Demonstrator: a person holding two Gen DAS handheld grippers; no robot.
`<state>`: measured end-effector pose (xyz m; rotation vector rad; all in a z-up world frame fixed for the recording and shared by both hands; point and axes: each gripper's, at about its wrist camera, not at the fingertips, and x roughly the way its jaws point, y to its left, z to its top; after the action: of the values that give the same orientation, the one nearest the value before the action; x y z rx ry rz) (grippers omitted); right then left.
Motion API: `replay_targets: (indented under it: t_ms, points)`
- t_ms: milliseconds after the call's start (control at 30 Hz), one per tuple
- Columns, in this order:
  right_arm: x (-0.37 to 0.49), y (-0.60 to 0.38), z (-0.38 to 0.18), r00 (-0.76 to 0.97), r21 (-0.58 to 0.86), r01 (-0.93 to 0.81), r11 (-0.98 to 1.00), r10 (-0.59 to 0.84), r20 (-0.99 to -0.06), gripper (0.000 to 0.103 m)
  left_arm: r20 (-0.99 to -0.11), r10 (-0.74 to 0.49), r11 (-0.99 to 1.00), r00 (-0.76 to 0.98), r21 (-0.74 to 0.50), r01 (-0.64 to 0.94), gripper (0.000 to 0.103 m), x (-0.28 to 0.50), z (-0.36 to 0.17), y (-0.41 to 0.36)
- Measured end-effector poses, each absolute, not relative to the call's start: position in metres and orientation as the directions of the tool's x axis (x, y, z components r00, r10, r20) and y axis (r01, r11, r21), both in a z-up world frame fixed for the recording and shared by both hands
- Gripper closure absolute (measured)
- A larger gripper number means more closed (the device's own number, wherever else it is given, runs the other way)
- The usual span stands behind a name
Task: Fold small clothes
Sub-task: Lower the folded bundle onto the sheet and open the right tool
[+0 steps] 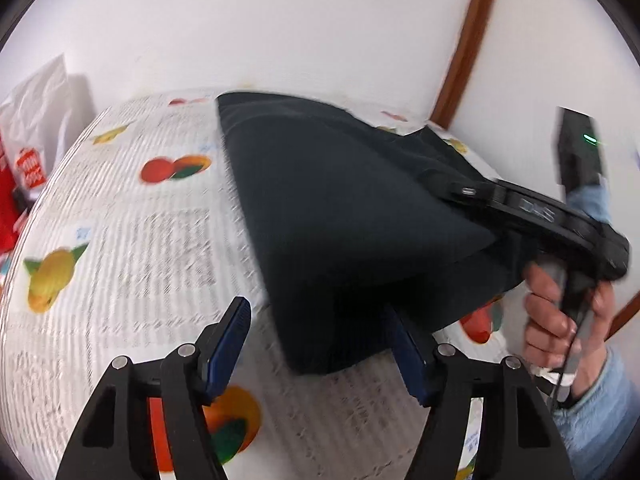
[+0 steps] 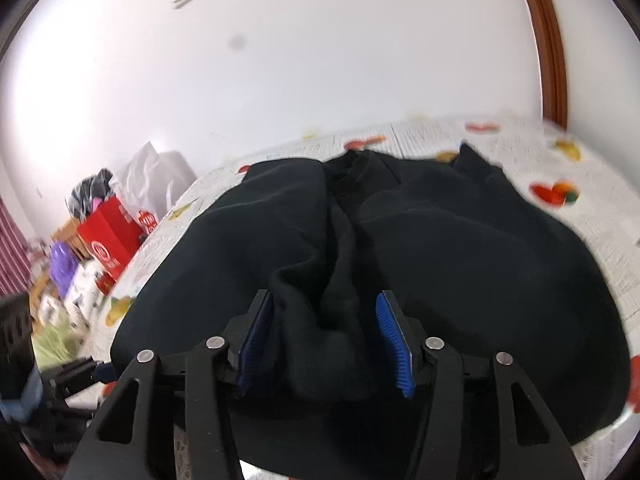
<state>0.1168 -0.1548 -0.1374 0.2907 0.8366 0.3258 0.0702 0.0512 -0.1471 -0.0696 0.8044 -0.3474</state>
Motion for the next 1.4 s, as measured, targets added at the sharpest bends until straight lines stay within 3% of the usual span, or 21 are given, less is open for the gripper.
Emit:
replay_targets:
  t_ms: [200, 233, 267, 300, 400, 600, 733, 867, 933, 1067, 1133, 1200, 1333, 1400]
  points:
    - [0.149, -0.144, -0.155, 0.582, 0.444, -0.134, 0.886, 0.433, -0.688, 0.051, -0.744, -0.293, 0.951, 0.6, -0.164, 0.261, 0.037, 0.091, -0.163, 0.025]
    - [0.151, -0.138, -0.155, 0.585, 0.429, -0.134, 0.893, 0.421, -0.693, 0.055, -0.738, -0.272, 0.957, 0.618, -0.137, 0.258, 0.036, 0.09, -0.163, 0.021]
    - [0.153, -0.135, -0.155, 0.586, 0.425, -0.142, 0.894, 0.422, -0.692, 0.077, -0.741, -0.25, 0.96, 0.623, -0.108, 0.257, 0.034, 0.09, -0.164, 0.018]
    - [0.152, -0.132, -0.154, 0.587, 0.413, -0.147, 0.899, 0.416, -0.694, 0.085, -0.739, -0.24, 0.962, 0.629, -0.095, 0.255, 0.034, 0.09, -0.165, 0.017]
    - [0.143, -0.146, -0.133, 0.659, 0.388, -0.18, 0.904, 0.404, -0.635, 0.093, -0.738, -0.233, 0.965, 0.633, -0.097, 0.243, 0.034, 0.089, -0.166, 0.019]
    - [0.11, -0.219, -0.102, 0.799, 0.337, -0.081, 0.938, 0.264, -0.541, 0.093, -0.74, -0.215, 0.967, 0.637, -0.072, 0.243, 0.032, 0.086, -0.165, 0.018]
    - [0.117, -0.246, -0.13, 0.733, 0.314, -0.036, 0.949, 0.239, -0.637, 0.092, -0.745, -0.2, 0.967, 0.637, -0.044, 0.253, 0.031, 0.085, -0.163, 0.011]
    - [0.108, -0.251, -0.14, 0.735, 0.324, -0.032, 0.945, 0.243, -0.634, 0.079, -0.705, -0.305, 0.94, 0.64, -0.116, 0.32, 0.032, 0.077, -0.149, 0.005]
    - [0.11, -0.25, -0.14, 0.731, 0.362, -0.042, 0.931, 0.276, -0.625, 0.068, -0.706, -0.294, 0.938, 0.644, -0.083, 0.337, 0.032, 0.08, -0.145, -0.009]
    - [0.13, -0.239, -0.147, 0.713, 0.374, -0.024, 0.927, 0.278, -0.644, 0.066, -0.749, -0.254, 0.945, 0.611, -0.058, 0.322, 0.032, 0.094, -0.154, -0.029]
    - [0.143, -0.236, -0.151, 0.692, 0.394, -0.028, 0.919, 0.302, -0.655, 0.072, -0.743, -0.233, 0.952, 0.627, -0.044, 0.303, 0.029, 0.091, -0.158, -0.031]
    - [0.149, -0.233, -0.149, 0.689, 0.381, -0.034, 0.924, 0.297, -0.66, 0.089, -0.74, -0.22, 0.956, 0.635, -0.034, 0.292, 0.029, 0.09, -0.159, -0.032]
    - [0.134, -0.237, -0.119, 0.755, 0.295, -0.078, 0.952, 0.249, -0.607, 0.095, -0.739, -0.199, 0.964, 0.643, -0.031, 0.263, 0.029, 0.085, -0.16, -0.029]
    - [0.123, -0.255, -0.107, 0.782, 0.326, -0.056, 0.944, 0.244, -0.574, 0.095, -0.739, -0.196, 0.965, 0.644, -0.027, 0.262, 0.029, 0.087, -0.161, -0.027]
